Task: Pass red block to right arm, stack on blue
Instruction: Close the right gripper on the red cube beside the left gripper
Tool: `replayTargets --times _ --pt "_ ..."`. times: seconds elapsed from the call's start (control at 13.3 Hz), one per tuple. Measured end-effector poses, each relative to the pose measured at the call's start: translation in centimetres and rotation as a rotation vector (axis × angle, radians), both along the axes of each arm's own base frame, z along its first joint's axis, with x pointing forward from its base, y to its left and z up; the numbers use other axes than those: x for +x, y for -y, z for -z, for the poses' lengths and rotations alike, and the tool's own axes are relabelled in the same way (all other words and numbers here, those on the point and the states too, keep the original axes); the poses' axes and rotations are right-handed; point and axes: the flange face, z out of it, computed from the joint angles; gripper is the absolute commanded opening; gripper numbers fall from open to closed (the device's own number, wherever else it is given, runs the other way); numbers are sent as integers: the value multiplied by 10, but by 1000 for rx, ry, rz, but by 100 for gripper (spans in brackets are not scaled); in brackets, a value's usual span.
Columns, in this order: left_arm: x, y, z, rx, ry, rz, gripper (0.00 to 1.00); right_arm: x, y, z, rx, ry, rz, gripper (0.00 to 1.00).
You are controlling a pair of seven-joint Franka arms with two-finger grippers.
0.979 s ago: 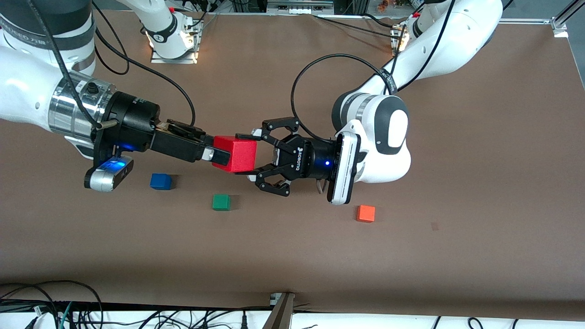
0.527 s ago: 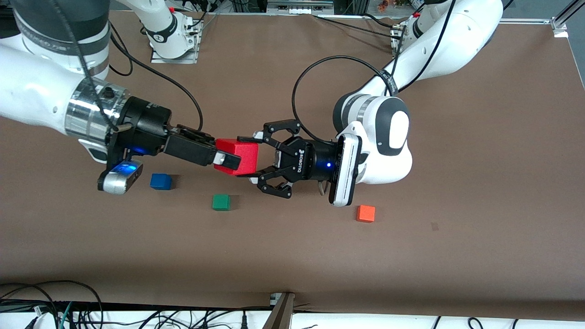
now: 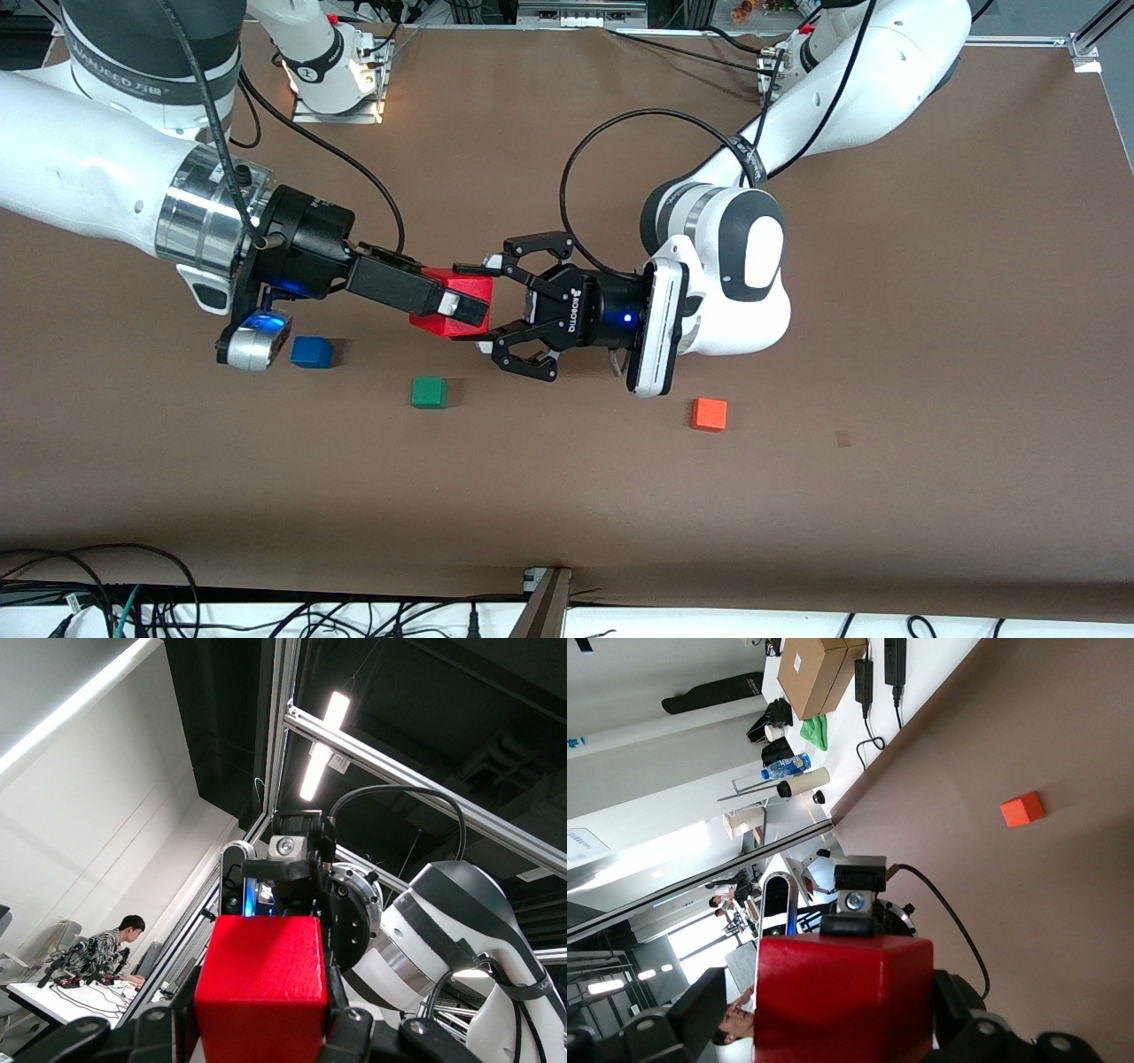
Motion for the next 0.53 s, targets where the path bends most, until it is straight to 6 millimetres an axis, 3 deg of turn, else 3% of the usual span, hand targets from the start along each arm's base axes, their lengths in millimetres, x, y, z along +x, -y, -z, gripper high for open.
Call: replayTargets --times 0.53 --pt "-1 4 14 19 8 -5 0 4 6 8 -61 31 -15 99"
